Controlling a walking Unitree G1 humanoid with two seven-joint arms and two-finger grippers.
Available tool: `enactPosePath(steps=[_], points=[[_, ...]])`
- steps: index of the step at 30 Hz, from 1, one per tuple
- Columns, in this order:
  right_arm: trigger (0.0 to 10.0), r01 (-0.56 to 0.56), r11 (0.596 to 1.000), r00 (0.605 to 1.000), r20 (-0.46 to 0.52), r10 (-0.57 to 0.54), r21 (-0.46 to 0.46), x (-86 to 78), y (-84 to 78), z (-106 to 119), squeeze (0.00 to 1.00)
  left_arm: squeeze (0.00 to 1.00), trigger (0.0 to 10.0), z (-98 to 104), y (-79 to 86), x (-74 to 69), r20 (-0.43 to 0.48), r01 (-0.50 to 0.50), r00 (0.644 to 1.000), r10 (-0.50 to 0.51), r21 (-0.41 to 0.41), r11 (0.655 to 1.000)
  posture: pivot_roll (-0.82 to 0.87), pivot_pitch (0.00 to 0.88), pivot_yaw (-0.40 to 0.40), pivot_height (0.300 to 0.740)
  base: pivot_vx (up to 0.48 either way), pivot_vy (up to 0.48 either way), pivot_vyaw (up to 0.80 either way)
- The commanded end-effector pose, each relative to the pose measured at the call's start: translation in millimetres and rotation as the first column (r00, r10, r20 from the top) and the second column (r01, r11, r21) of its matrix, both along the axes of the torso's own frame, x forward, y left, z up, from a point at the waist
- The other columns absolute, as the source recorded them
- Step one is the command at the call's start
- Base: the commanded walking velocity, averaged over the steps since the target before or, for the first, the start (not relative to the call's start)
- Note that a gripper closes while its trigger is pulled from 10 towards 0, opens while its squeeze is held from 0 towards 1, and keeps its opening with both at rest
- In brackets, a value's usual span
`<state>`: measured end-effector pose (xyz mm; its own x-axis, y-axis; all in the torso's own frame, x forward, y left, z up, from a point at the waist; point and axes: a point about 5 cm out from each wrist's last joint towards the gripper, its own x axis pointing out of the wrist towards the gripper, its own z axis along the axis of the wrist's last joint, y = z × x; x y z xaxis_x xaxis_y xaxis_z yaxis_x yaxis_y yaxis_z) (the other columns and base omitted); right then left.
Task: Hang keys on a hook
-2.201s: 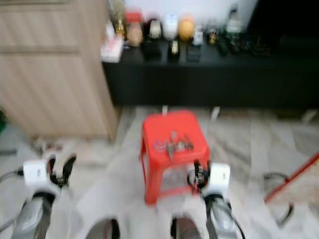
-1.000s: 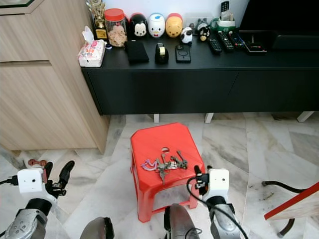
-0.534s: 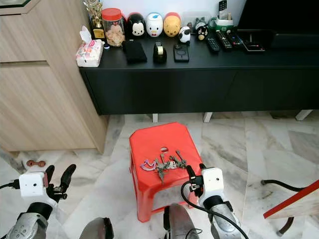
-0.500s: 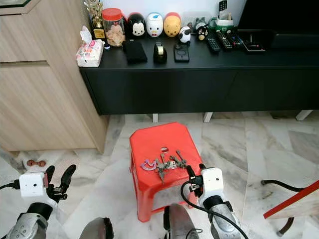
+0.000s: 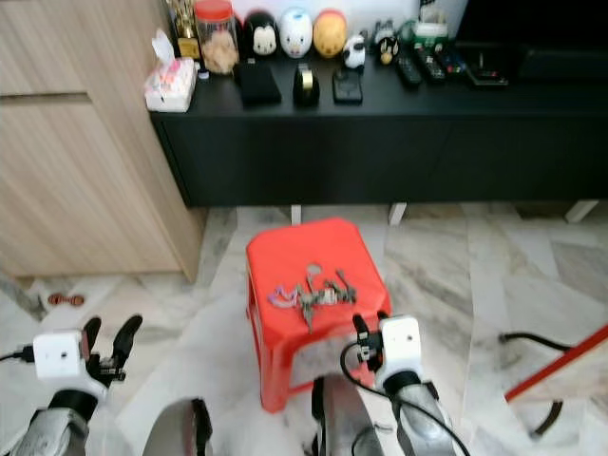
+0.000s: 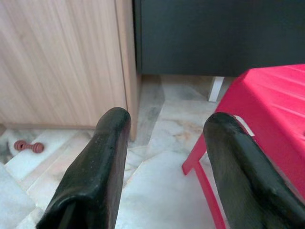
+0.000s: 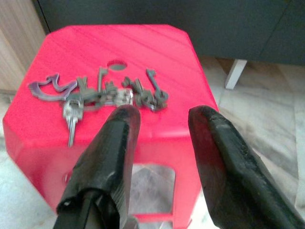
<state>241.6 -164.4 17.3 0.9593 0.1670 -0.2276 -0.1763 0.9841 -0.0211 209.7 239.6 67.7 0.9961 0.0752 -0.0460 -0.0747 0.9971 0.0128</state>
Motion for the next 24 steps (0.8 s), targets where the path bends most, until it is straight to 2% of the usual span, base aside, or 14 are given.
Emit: enactPosePath(steps=[1,3,10,14,16,22,24], points=[[10.0,0.030,1.000,1.000,0.001,-0.030,0.010,0.2,-4.2,0.6,0.00,0.00,10.0,0.4,1.0,2.5,-0.002,0.000,1.000,0.000,-0.005,1.000,-0.16,0.132,-0.030,0.573,0.000,0.000,0.00],[10.0,0.036,0.999,0.999,-0.001,-0.036,0.009,0.1,-4.2,0.3,0.00,0.00,10.0,0.7,0.3,3.3,0.002,0.005,1.000,-0.005,-0.007,1.000,-0.16,0.134,-0.028,0.573,0.000,0.000,0.00],[10.0,0.061,0.998,0.998,-0.017,-0.060,0.005,0.4,-6.1,-2.4,0.00,0.00,10.0,-0.4,0.5,3.2,-0.004,0.006,1.000,-0.006,-0.009,1.000,-0.16,0.135,-0.028,0.573,0.320,0.000,0.00],[10.0,0.063,0.998,0.998,-0.023,-0.063,0.005,1.4,-5.0,-3.8,0.00,0.00,10.0,-7.0,9.9,0.8,-0.017,-0.001,1.000,0.001,-0.008,1.000,-0.15,0.134,-0.029,0.573,0.330,0.000,0.00],[10.0,0.058,0.998,0.998,-0.023,-0.058,0.005,1.8,-4.0,-3.7,0.00,0.00,10.0,-15.7,20.8,0.8,-0.037,-0.009,0.999,0.008,-0.013,1.000,-0.16,0.134,-0.029,0.573,0.330,0.000,0.00],[10.0,0.022,1.000,0.999,-0.023,-0.023,-0.017,0.5,-2.6,-4.6,0.00,0.00,10.0,-25.2,28.8,4.8,-0.061,-0.017,0.998,0.016,-0.020,1.000,-0.16,0.134,-0.030,0.573,0.328,0.000,0.00],[10.0,0.004,1.000,1.000,-0.024,-0.004,-0.018,-1.1,-1.4,-5.2,0.00,0.00,10.0,-27.9,30.3,7.8,-0.068,-0.021,0.998,0.020,-0.020,1.000,-0.16,0.135,-0.031,0.573,0.137,0.000,0.74]])
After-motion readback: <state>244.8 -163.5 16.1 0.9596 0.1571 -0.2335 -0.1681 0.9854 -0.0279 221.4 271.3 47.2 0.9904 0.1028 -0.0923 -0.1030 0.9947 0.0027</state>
